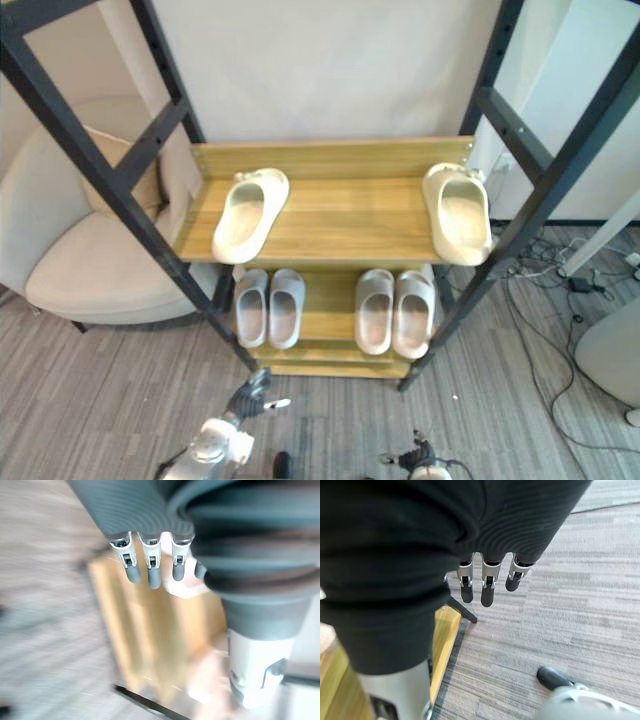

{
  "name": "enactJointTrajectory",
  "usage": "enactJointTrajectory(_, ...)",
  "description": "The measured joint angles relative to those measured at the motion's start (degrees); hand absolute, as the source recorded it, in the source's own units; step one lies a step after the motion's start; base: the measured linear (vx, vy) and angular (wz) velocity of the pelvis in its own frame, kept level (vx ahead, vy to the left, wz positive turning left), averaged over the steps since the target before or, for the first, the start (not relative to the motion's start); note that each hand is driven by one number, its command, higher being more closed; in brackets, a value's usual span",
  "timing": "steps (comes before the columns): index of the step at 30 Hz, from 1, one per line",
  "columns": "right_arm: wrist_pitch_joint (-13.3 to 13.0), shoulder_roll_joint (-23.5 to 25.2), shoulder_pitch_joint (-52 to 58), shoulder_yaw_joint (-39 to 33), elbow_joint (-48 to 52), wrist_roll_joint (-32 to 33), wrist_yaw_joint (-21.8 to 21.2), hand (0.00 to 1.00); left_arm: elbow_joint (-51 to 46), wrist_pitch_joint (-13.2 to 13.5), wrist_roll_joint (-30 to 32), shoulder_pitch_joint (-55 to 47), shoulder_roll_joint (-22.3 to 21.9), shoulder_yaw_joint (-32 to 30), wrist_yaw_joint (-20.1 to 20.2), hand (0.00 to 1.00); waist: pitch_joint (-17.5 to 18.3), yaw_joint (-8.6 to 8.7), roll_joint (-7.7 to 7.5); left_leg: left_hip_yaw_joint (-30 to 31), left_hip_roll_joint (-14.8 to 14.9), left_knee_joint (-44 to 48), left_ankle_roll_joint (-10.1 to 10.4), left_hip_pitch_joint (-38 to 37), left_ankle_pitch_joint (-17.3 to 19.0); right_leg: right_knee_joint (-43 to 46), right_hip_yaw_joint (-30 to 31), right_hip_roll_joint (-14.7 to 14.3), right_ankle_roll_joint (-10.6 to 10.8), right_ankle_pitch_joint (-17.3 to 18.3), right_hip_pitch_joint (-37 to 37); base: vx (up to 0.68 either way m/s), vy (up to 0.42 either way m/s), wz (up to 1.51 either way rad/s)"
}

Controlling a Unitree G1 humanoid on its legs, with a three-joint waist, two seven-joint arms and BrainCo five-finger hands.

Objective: Organize the slippers on the shoe rack

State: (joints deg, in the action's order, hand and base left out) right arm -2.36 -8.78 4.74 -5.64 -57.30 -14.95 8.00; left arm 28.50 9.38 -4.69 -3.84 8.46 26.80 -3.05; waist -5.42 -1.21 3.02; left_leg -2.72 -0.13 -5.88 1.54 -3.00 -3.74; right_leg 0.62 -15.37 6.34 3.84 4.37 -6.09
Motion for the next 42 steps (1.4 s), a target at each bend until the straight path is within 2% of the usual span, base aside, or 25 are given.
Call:
enactJointTrajectory(4,-0.49,0.00,-0.50,0.14,0.07,0.37,0.09,0.00,-11.07,1.36,-1.46,1.76,0.18,4.13,0.96,0.00,0.37,0.44,0.56,0.10,0.02,-0.01,0.00,0.02,0.01,-0.16,0.03,-0.05,-0.02,0.01,-0.02,0.00,0.000,0.00)
enactJointTrajectory(8,-0.50,-0.49,-0.85,1.58,0.18,1.52,0.16,0.00,-21.46,1.88,-8.18,5.13,0.16,5.34,0.89,0.00,0.46,0.83,0.68,0.22,0.10,-0.02,-0.01,0.04,0.02,-0.41,0.05,-0.17,-0.09,-0.04,-0.12,0.00,0.000,0.00)
enactJointTrajectory(13,-0.50,-0.87,-1.37,3.67,0.27,1.59,0.19,0.00,-28.70,2.67,-13.22,9.76,0.49,5.63,-0.10,0.00,0.50,0.93,0.70,0.36,0.16,-0.02,0.00,0.02,0.02,-0.91,-0.09,-0.32,-0.31,-0.23,-0.47,0.00,0.000,0.00)
enactJointTrajectory(17,-0.51,-0.95,-1.86,4.19,0.36,1.59,0.18,0.00,-31.48,3.30,-13.67,14.11,1.81,4.22,-2.37,0.00,0.52,1.13,0.70,0.42,0.18,-0.02,0.00,-0.02,0.02,-0.93,-0.19,-0.37,-0.40,-0.30,-0.59,0.00,0.000,0.00)
enactJointTrajectory(22,-0.50,-2.07,-2.50,5.67,0.52,1.62,0.03,0.00,-31.47,3.94,-13.40,20.89,3.09,-2.75,-5.91,0.00,0.61,1.32,0.64,0.41,0.13,-0.02,0.00,-0.19,0.02,-1.49,-0.28,-0.40,-0.35,-0.87,-1.13,0.00,0.000,0.00)
enactJointTrajectory(25,-0.36,-2.69,-2.43,5.92,2.04,1.65,-0.23,0.00,-30.71,4.07,-13.40,25.06,6.43,-6.82,-7.04,0.00,0.63,1.51,0.62,0.39,0.13,-0.02,0.00,-0.10,0.01,-2.55,-0.33,-0.53,-0.44,-1.46,-1.48,0.00,0.000,0.00)
enactJointTrajectory(30,-0.30,-2.71,-2.95,5.90,2.63,2.18,-0.80,0.00,-23.50,4.21,-13.58,31.42,11.37,-12.52,-8.41,0.00,0.63,1.75,0.59,0.38,0.13,-0.02,0.00,0.12,0.01,-3.06,-0.36,-0.59,-0.50,-1.57,-1.39,0.00,0.000,0.00)
enactJointTrajectory(36,0.09,-2.69,-3.05,5.40,2.77,4.41,-1.76,0.00,-14.58,3.92,-13.22,38.07,20.58,-15.83,-9.59,0.00,0.54,1.89,0.45,0.18,0.19,-0.01,0.01,1.78,0.02,-3.99,-0.16,-0.81,-0.44,-2.23,-0.11,0.01,-0.003,-0.01)
enactJointTrajectory(42,0.11,-2.54,-3.31,3.60,2.83,4.95,-2.42,0.00,-7.59,3.37,-10.71,43.03,25.58,-15.81,-9.46,0.00,0.28,1.92,0.62,0.22,0.11,0.00,0.02,2.07,0.02,-4.15,-0.01,-0.80,-0.47,-2.25,0.16,0.01,-0.002,0.00)
